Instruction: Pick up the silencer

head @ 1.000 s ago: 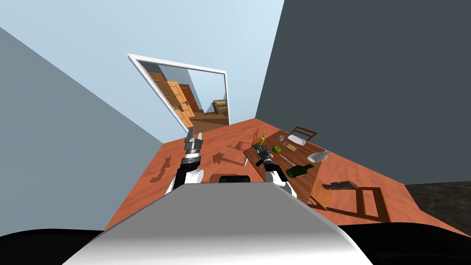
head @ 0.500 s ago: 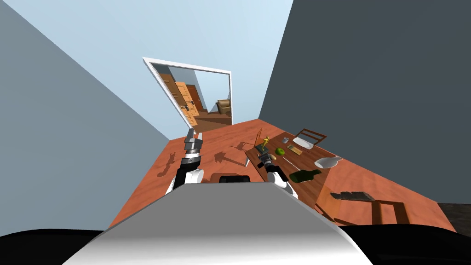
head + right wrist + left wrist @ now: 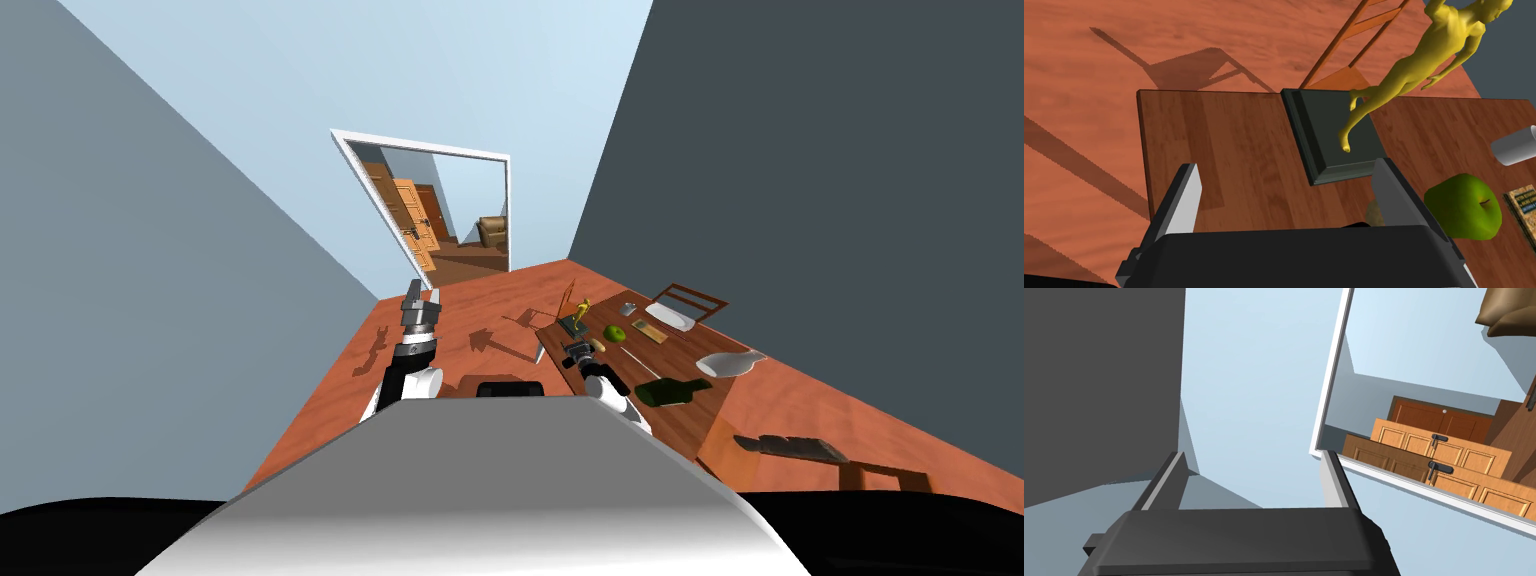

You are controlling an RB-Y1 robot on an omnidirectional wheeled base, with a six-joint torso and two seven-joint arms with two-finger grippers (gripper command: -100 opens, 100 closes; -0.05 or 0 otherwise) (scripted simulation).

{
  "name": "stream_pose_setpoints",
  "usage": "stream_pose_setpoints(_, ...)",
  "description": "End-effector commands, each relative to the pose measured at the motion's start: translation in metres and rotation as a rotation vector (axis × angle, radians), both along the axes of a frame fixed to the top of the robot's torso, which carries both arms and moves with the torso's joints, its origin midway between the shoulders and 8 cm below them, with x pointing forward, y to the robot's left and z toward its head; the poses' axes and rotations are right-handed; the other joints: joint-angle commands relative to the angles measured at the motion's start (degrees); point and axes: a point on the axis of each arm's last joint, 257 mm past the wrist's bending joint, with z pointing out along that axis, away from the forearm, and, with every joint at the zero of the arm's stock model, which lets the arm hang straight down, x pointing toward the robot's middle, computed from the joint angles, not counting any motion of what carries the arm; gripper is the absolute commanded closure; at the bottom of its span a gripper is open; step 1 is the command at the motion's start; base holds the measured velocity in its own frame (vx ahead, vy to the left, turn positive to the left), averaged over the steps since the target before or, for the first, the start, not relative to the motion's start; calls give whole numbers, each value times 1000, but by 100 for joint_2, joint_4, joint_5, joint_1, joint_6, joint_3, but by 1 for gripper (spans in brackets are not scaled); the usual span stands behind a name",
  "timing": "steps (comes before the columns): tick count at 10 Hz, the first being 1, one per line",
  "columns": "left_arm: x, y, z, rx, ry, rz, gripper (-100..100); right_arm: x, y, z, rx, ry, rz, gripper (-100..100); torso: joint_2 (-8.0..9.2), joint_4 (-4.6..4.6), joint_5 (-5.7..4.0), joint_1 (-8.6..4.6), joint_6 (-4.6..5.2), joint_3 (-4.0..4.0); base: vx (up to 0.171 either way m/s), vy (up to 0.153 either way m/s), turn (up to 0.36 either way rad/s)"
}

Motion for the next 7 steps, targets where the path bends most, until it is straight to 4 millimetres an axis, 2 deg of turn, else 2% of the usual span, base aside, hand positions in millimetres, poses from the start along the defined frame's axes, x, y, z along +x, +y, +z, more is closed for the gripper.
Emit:
stream_pose_setpoints(1, 0, 0, 0, 0, 0, 0, 0, -10, -6, -21, 58, 47, -34, -100, 0, 0, 0, 0, 0, 0, -1, -13, 111)
stream_pose_setpoints(7, 0, 0, 0, 0, 0, 0, 0, -47, -32, -83, 288, 217, -175, -100, 0, -1, -1, -3, 5, 0, -1, -14, 103)
